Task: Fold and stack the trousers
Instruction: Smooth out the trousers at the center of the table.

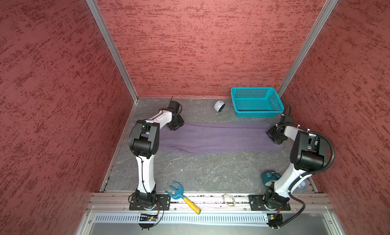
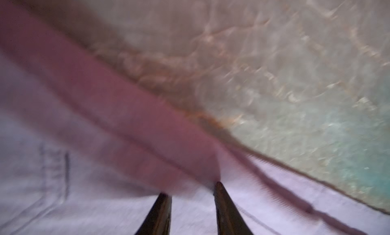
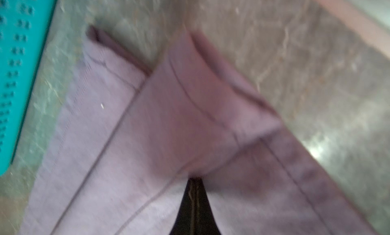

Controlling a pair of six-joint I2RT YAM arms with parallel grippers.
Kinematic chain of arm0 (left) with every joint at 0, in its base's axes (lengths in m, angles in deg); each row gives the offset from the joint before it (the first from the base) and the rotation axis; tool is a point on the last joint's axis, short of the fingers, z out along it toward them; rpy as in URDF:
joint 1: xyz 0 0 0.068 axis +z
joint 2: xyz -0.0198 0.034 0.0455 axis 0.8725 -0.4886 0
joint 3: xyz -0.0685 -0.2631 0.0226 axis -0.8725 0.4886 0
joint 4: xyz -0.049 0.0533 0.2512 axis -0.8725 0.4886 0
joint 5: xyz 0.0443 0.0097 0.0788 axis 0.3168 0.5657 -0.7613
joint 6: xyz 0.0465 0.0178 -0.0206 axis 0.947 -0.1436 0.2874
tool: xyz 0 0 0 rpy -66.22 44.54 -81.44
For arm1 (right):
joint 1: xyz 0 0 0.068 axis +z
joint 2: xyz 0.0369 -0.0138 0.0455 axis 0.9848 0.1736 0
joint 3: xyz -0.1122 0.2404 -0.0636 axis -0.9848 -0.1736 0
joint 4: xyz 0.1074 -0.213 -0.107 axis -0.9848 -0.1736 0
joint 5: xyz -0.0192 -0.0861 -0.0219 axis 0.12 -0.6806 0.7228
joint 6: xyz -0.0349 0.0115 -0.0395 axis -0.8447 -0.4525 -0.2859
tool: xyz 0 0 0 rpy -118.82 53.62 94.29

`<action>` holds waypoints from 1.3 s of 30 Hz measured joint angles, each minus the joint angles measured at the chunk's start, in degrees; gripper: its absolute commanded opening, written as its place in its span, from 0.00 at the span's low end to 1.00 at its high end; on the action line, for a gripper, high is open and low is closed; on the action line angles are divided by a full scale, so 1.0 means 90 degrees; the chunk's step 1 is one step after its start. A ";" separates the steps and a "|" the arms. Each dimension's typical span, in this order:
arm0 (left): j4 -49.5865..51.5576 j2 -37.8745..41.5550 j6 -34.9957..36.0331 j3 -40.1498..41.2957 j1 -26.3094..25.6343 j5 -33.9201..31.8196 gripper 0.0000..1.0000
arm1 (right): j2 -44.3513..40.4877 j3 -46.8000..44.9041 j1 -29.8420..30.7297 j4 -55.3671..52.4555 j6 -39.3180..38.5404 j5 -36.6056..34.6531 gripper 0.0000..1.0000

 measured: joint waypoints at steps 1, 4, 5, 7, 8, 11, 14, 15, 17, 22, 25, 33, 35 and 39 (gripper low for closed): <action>0.0010 -0.0114 0.0005 -0.0180 0.0012 -0.0002 0.36 | 0.0114 0.0168 -0.0005 -0.0012 0.0000 -0.0005 0.01; 0.0087 -0.0486 0.0032 -0.0741 0.0041 0.0002 0.36 | 0.0437 0.0648 -0.0010 -0.0056 -0.0002 -0.0041 0.01; 0.0138 -0.0644 0.0041 -0.0988 0.0058 0.0005 0.36 | 0.0544 0.0814 -0.0012 -0.0075 -0.0002 -0.0049 0.01; 0.0231 -0.0923 0.0053 -0.1452 0.0102 0.0012 0.36 | 0.0750 0.1137 -0.0015 -0.0124 -0.0012 -0.0061 0.01; 0.0287 -0.1054 0.0068 -0.1705 0.0134 0.0027 0.36 | 0.0862 0.1328 -0.0017 -0.0153 -0.0027 -0.0066 0.01; 0.0396 -0.1236 0.0109 -0.2191 0.0226 0.0027 0.36 | 0.1090 0.1846 -0.0024 -0.0221 -0.0073 -0.0073 0.01; 0.0425 -0.1234 0.0151 -0.2518 0.0308 0.0024 0.36 | 0.1098 0.2198 -0.0029 -0.0253 -0.0114 -0.0058 0.01; 0.0418 -0.1234 0.0155 -0.2584 0.0330 0.0024 0.36 | 0.1052 0.2227 -0.0029 -0.0221 -0.0119 -0.0039 0.01; 0.0423 -0.1205 0.0163 -0.2640 0.0406 0.0029 0.36 | 0.0792 0.2011 -0.0029 -0.0124 -0.0114 0.0044 0.02; 0.0291 -0.0906 0.0136 -0.2086 0.0529 0.0194 0.36 | -0.0682 0.0209 0.0015 0.0087 0.0022 0.0321 0.01; 0.0172 -0.0544 0.0119 -0.1452 0.0551 0.0391 0.36 | -0.1265 -0.0617 0.0015 0.0049 0.0027 0.0289 0.00; -0.0313 0.0568 -0.0015 0.0418 0.0034 0.0867 0.31 | -0.1039 -0.0974 -0.0262 -0.0209 0.0078 0.0189 0.00; -0.0415 0.0668 -0.0083 0.0760 -0.0141 0.0971 0.31 | -0.0743 -0.0823 -0.0335 -0.0194 0.0121 0.0194 0.00; -0.0537 0.0668 -0.0151 0.1292 -0.0471 0.1088 0.30 | -0.0233 -0.0296 -0.0381 -0.0160 0.0199 0.0202 0.00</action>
